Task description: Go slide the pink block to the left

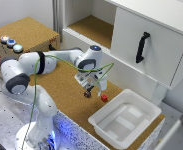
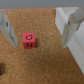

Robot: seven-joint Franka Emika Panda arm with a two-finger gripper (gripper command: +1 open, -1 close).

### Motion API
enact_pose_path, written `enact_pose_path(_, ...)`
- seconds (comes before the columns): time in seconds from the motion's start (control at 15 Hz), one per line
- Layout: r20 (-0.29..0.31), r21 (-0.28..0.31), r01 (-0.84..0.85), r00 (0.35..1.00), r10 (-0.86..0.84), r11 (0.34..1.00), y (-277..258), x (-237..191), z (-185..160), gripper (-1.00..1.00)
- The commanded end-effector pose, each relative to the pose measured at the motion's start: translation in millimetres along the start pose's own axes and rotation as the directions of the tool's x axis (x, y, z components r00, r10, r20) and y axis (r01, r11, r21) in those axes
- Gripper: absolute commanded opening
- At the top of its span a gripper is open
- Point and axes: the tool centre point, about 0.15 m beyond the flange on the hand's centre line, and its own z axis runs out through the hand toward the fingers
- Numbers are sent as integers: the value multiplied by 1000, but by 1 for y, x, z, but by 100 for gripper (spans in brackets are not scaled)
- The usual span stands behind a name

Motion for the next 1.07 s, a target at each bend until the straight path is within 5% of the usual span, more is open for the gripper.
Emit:
enact_pose_path(0.0,14,56,32,999,-33,998,10,31,22,-100)
enact_pose_path(0.47,19,4,32,999,-32,999,14,50,62,-100)
enact_pose_path(0.73,4,48,-2,1000,1,999,24,62,82,-100)
enact_pose_path(1.0,24,26,13,1000,-13,1000,20,70,99,-100)
